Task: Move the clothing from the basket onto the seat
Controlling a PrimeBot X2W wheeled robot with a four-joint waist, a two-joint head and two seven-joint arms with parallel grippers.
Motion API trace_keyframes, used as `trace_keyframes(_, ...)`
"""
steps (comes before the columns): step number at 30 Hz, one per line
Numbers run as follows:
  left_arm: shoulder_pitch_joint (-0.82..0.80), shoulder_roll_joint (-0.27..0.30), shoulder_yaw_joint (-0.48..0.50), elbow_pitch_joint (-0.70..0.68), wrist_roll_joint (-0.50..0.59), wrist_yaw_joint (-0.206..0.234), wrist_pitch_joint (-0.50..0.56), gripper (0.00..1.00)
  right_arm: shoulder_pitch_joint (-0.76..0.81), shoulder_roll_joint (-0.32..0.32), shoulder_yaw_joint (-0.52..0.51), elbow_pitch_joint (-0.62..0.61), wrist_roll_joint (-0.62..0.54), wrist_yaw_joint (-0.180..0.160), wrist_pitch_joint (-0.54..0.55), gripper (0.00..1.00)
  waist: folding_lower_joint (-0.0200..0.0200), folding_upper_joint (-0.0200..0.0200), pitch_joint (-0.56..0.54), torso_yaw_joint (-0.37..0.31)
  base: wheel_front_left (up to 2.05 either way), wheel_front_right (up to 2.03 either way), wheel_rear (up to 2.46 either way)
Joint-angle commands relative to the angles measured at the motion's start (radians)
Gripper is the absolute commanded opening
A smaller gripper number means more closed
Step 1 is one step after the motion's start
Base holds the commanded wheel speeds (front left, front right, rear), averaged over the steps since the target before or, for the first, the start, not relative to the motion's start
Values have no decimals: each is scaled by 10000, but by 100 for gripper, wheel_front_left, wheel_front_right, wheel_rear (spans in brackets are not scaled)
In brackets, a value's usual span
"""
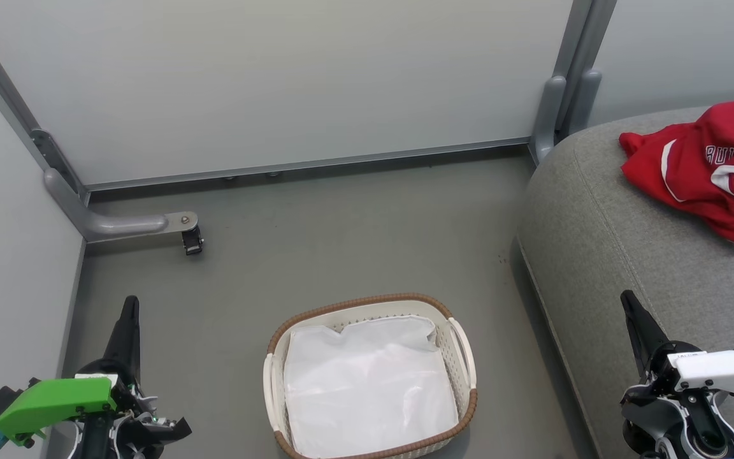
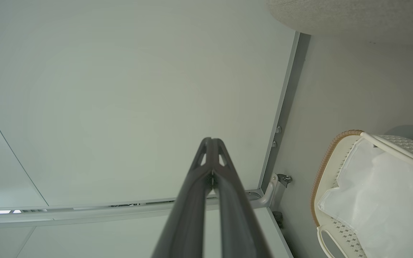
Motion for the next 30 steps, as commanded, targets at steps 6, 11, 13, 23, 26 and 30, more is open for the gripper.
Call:
trace_keyframes(6,-105,55,22,9,-46,-65,34,0,-76,-9,-46,-26,-20,0,31,0,0,-1,0,0,0,0,0)
trace_keyframes(11,-105,55,21,9,-46,-65,33,0,-77,-4,-57,-25,-33,0,44,0,0,-1,0,0,0,0,0)
trace_keyframes(13,-105,55,20,8,-47,-65,33,0,-78,0,-59,-24,-38,0,36,0,0,-1,0,0,0,0,0)
trace_keyframes(23,-105,55,18,8,-48,-65,31,0,-79,14,-76,-22,-52,0,57,0,0,-1,0,0,0,0,0)
trace_keyframes(26,-105,55,18,7,-48,-65,31,0,-80,18,-83,-22,-59,0,65,0,0,-1,0,0,0,0,0)
trace_keyframes(30,-105,55,17,7,-49,-65,30,0,-81,23,-88,-21,-67,0,73,0,0,-1,0,0,0,0,0)
